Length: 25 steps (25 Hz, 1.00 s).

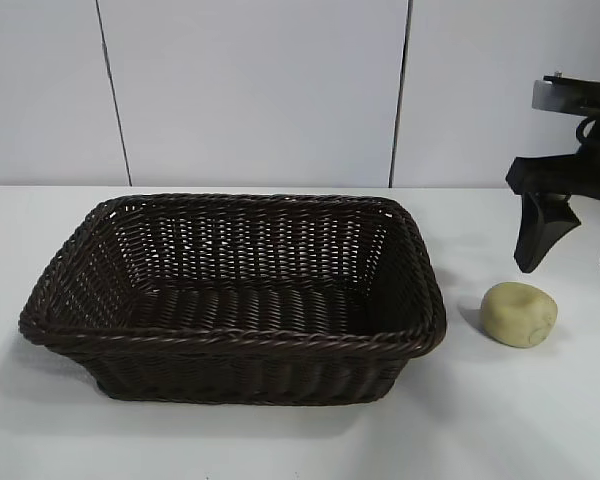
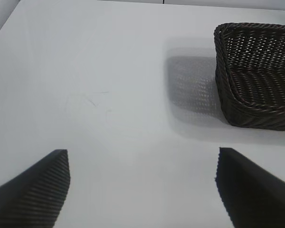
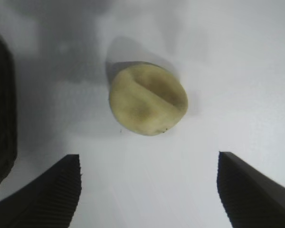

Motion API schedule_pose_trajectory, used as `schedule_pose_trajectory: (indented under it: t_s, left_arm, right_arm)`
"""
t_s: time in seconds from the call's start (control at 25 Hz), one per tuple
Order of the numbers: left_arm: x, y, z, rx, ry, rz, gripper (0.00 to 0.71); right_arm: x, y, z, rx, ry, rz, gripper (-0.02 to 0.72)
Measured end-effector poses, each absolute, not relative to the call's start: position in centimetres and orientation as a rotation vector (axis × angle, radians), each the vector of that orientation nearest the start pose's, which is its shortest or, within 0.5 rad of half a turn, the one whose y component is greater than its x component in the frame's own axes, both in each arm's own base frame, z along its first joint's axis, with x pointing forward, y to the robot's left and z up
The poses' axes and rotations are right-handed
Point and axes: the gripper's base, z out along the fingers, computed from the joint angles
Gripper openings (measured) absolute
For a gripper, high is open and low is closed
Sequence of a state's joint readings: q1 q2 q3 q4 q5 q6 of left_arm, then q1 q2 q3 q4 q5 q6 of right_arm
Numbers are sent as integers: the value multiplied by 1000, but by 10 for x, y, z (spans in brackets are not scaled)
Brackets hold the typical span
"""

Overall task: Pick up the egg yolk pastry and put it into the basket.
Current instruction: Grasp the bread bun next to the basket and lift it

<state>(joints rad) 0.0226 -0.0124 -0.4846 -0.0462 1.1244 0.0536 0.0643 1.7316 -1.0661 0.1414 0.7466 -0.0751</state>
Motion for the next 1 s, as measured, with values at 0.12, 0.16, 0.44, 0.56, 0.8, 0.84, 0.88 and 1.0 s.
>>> schedule_pose_trajectory:
  t_s: [0.12, 0.16, 0.44, 0.56, 0.8, 0.84, 0.88, 1.0]
  left_arm:
    - [-8, -4, 268, 37, 2110, -10, 606]
    - [-8, -4, 268, 37, 2110, -10, 606]
    - [-8, -4, 268, 37, 2110, -10, 606]
    - [-8, -4, 268, 37, 2110, -10, 606]
    - [-8, -4, 268, 37, 2110, -10, 606]
    - [-8, -4, 268, 37, 2110, -10, 606]
    - [-8, -4, 268, 37, 2110, -10, 606]
    - [-8, -4, 268, 36, 2109, -10, 606]
  right_arm:
    - [333, 31, 177, -41, 2887, 173, 570]
    - [335, 32, 173, -27, 2886, 183, 570]
    - [345, 32, 142, 9, 2912, 189, 547]
    - [345, 33, 140, 11, 2914, 189, 353]
    - [344, 33, 142, 10, 2925, 194, 41]
    - [344, 33, 145, 8, 2922, 195, 34]
    - [343, 33, 149, 7, 2915, 197, 32]
    - [337, 33, 175, -5, 2872, 204, 29]
